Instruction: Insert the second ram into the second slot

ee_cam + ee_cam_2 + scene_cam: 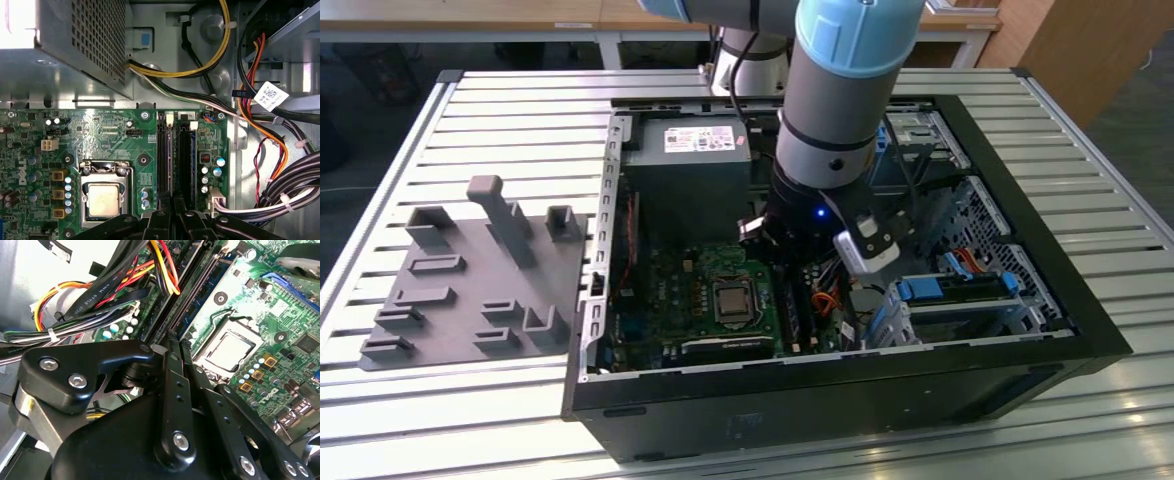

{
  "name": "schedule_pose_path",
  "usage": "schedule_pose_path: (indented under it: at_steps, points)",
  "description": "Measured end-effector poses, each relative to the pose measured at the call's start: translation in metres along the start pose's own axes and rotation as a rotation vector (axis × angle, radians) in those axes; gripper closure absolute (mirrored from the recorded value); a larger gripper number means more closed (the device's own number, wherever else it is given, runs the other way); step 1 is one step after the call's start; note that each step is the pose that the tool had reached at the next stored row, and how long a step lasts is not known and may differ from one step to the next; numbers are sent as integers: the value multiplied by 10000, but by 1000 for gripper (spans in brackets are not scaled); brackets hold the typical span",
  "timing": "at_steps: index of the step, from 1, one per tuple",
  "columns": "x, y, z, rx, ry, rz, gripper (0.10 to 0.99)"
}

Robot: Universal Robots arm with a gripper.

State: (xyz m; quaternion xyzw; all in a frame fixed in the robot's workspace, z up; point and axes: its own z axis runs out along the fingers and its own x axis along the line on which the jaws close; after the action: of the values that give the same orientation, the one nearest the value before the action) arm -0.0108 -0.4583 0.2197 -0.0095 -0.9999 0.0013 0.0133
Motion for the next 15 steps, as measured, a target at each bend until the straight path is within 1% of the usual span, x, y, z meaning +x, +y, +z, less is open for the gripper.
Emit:
schedule_pose_path:
  at_steps: [15]
  points:
    - [0, 6, 22, 0, 1, 45, 949]
